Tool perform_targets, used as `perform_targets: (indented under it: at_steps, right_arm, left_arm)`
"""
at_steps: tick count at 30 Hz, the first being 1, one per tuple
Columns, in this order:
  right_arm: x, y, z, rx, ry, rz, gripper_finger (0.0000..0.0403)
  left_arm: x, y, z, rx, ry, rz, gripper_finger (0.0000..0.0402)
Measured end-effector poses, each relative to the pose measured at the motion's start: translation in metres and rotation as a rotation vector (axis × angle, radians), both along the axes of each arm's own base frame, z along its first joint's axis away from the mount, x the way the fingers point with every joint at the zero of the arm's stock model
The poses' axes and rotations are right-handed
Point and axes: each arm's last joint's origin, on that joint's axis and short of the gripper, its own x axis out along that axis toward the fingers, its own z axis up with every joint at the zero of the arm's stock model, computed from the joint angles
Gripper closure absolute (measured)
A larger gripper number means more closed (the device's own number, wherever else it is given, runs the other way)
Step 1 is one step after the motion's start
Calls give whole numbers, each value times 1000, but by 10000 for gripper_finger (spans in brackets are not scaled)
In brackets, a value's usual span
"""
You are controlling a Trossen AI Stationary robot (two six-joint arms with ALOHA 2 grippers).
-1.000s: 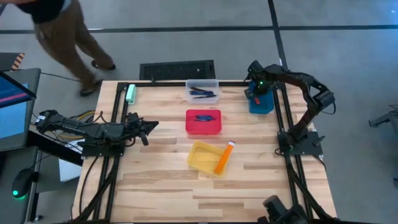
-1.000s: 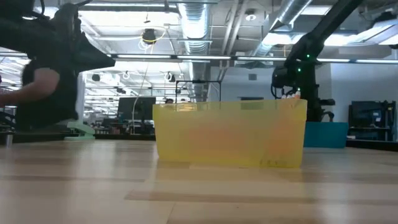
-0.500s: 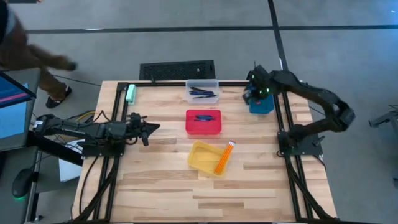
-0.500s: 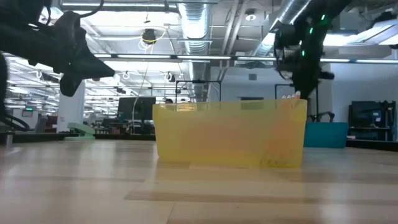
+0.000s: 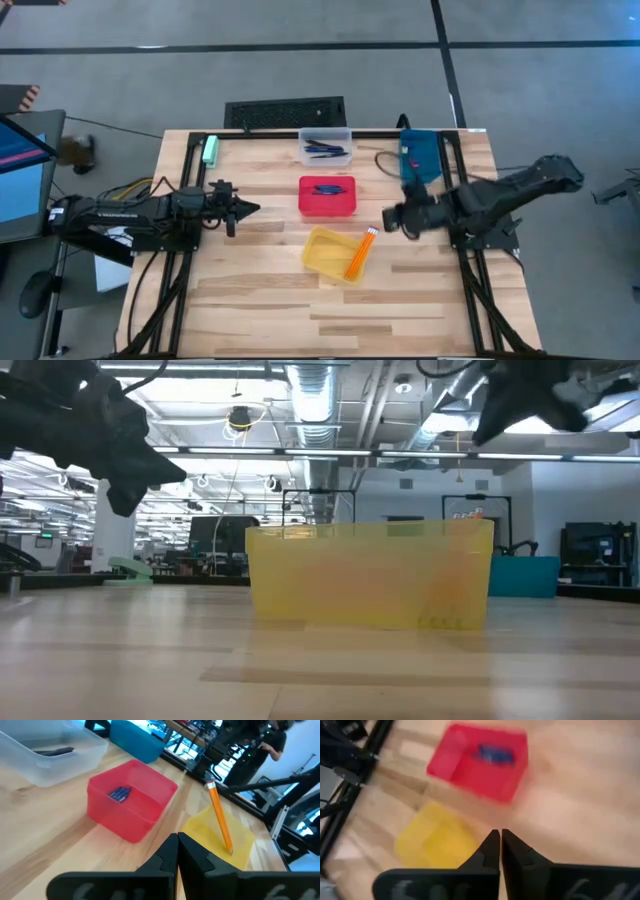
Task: Sort crayons/erasers/pens/pencils in bins
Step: Adjust the orange pencils in the yellow bin
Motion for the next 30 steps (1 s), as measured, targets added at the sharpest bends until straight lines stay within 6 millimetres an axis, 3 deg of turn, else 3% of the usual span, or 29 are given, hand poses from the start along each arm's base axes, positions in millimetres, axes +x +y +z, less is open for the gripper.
perform_targets:
  at_steps: [3,7,12,15,22,30]
  right_arm:
    - [2,28,-8,89,14,-57,350]
    - [10,56,-29,174,36,-140,280]
    - [22,69,-52,221,53,-254,165]
    - [33,68,-58,235,33,-276,123]
    - [62,60,-88,206,27,-381,113]
    - [81,55,-103,183,-44,-431,113]
  left_arm:
    - [0,1,0,4,-2,-12,401]
    - [0,2,1,20,-2,-28,401]
    - [0,2,1,32,-7,-36,401]
    - [0,2,1,28,-7,-52,401]
    - [0,1,1,30,-6,-57,401]
    - [0,1,1,25,-6,-56,401]
